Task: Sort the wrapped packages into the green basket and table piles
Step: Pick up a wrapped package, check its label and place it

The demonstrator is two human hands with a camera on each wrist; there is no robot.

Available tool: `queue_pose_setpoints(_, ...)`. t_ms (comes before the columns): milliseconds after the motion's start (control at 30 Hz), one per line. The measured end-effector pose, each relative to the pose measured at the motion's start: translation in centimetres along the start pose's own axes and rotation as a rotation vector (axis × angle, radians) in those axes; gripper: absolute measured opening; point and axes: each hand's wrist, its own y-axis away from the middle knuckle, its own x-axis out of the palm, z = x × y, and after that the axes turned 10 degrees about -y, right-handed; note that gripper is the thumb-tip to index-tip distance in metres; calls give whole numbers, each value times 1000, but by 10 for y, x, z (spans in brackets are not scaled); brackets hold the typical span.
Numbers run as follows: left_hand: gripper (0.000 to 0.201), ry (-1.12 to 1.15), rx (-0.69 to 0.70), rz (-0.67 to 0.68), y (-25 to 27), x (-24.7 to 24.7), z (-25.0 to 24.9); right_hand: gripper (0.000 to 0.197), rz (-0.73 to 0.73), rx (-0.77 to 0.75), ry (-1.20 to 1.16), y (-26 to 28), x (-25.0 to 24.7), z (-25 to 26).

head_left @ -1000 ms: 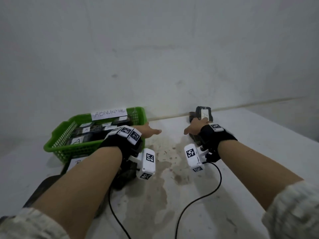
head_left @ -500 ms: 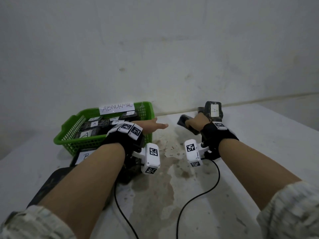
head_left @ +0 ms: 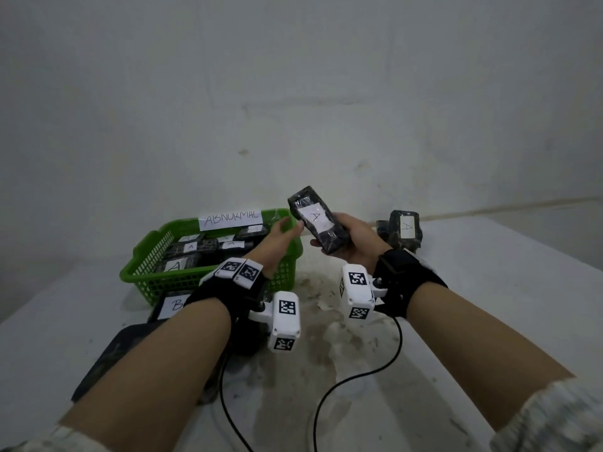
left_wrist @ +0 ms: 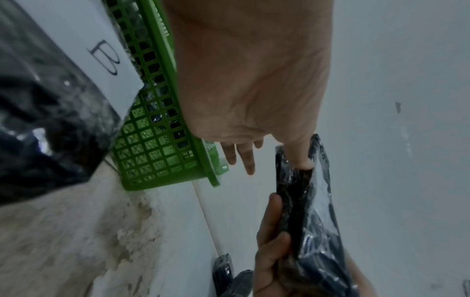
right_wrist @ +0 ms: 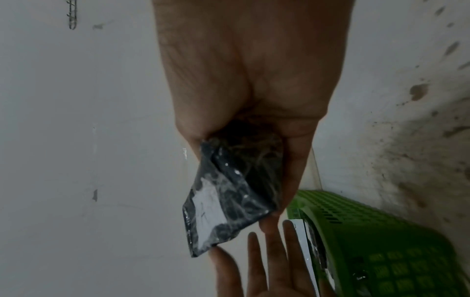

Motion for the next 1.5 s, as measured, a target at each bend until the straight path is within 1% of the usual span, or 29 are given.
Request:
queue_pose_setpoints(33,95,64,20,-14,9,-1,-6,23,-6,-3,-1,1,3,-1)
queue_pose_setpoints(67,84,136,54,-25,16,-1,-11,18,-6,-4,10,1,6,-2)
queue_pose_setpoints(100,68,207,89,-31,20,-3,-13,14,-2,-4,33,2,8,-3)
queue_pose_setpoints(133,59,264,119,-24,22,-4,-14,12,6,4,66,2,11,-5)
queue_pose_setpoints(233,56,369,199,-23,23,-9,-14,12,5,27,124,7,24,-6)
queue_pose_setpoints(333,55,492,233,-122,26,-16,-12,23,-6,51,43,11,35,-6)
queue_pose_setpoints(400,56,548,229,-192,28,-22,-10,18,28,8,-33,12,40,-11)
queue_pose_setpoints(433,56,558,225,-210,29,-25,-9,13,44,-29,-65,12,42,-15)
queue_pose_setpoints(467,56,557,218,-219,31,-28,-8,13,51,-64,-86,11,44,-19)
queue_pose_setpoints(500,55,543,209,-221,32,-32,-7,17,47,-93,-88,10,45,-23)
queue_pose_setpoints(600,45,472,188,-203,36,-41,-3,23,2,-160,-12,7,50,-31)
queue_pose_setpoints(667,38,472,181,-198,38,-46,0,26,-28,-194,37,4,54,-37)
queue_pose_setpoints(767,36,493,181,-203,39,-50,7,21,-28,-232,48,-1,59,-47)
queue_pose_setpoints(867,38,496,193,-210,39,-54,14,15,-47,-241,40,-3,64,-52)
queue_pose_setpoints(1000,39,502,210,-206,39,-55,19,21,-54,-244,47,-3,65,-59)
queue_pose_setpoints(1167,30,553,178,-149,44,-58,21,13,-36,-220,31,-5,63,-60)
queue_pose_setpoints(1267,28,549,178,-104,45,-63,24,16,-17,-199,8,-5,63,-58)
queue_pose_setpoints(1400,30,532,167,-113,45,-66,25,28,21,-169,4,-3,62,-58)
queue_pose_setpoints(1500,33,502,151,-123,46,-64,26,32,1,-176,8,-4,62,-59)
